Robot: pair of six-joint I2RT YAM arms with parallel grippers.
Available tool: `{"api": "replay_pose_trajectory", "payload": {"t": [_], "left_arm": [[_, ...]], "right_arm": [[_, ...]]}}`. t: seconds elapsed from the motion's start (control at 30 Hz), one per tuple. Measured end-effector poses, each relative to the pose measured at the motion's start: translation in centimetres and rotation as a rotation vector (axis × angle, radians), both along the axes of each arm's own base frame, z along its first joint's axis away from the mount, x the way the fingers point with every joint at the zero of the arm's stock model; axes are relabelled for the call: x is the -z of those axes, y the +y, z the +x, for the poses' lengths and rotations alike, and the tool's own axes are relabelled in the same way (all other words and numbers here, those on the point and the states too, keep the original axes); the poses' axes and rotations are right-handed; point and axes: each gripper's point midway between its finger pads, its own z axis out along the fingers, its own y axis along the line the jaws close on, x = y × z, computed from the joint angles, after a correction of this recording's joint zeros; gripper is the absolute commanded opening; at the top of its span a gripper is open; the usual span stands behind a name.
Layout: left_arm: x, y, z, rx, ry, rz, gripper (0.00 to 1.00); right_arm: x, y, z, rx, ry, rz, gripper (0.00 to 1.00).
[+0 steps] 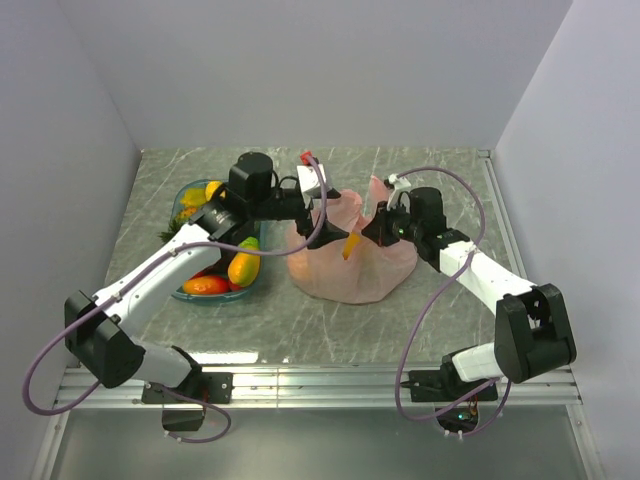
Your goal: Place the fake fruits into the plastic bag and tie a complex knot
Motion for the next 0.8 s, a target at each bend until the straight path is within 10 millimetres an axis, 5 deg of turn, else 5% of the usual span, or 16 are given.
{"api": "replay_pose_trajectory", "payload": {"t": [0.33, 0.8], "left_arm": [[-1.8, 0.5, 2.4, -0.182, -0.191, -0.018, 0.99], [-2.3, -2.0, 2.2, -0.145, -0.159, -0.032, 0.99]], "right_arm": [[-0.2, 0.1, 0.1, -0.004, -0.003, 0.002, 0.0], [-0.7, 0.3, 0.3, -0.007, -0.016, 0.0, 0.0]]}}
